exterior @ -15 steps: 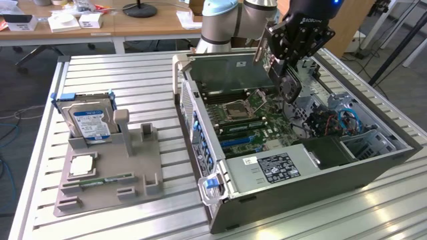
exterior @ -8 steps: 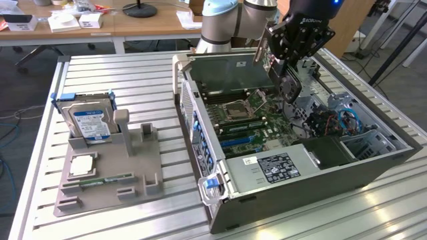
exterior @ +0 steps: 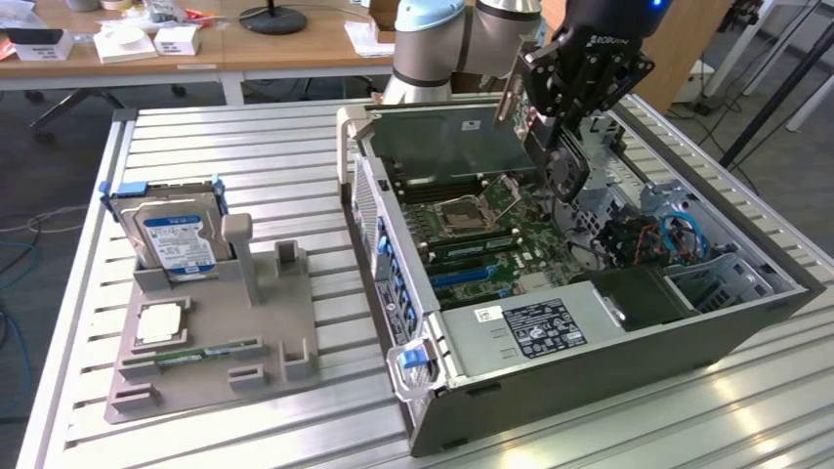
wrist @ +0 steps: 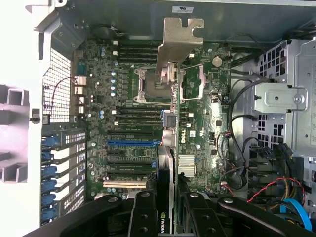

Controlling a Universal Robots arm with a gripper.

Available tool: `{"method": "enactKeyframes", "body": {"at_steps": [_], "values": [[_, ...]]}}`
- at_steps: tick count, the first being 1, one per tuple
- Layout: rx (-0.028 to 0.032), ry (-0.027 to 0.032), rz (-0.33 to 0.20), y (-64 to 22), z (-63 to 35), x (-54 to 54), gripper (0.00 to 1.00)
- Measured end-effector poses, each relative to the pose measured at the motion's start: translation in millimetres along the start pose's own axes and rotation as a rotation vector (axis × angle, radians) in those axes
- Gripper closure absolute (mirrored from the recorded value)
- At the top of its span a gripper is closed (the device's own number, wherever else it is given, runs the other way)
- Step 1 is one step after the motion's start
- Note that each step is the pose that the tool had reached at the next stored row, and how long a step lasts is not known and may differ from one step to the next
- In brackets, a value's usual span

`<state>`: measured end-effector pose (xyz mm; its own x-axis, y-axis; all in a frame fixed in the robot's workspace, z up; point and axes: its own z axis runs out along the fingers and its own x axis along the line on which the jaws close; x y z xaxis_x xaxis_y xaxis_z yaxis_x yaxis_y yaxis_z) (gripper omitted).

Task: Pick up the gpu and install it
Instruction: 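Insert the gpu into the slot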

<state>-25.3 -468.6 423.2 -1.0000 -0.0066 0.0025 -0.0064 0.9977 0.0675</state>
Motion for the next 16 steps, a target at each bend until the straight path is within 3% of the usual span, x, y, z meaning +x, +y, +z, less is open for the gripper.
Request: {"method": "enactKeyframes", "body": {"at_steps": [4, 16], "values": [[0.0, 0.0012, -0.018, 0.0, 0.0, 0.0, 0.74], [0.0007, 0.0157, -0.233, -0.1, 1.1, 0.0, 0.74]]}}
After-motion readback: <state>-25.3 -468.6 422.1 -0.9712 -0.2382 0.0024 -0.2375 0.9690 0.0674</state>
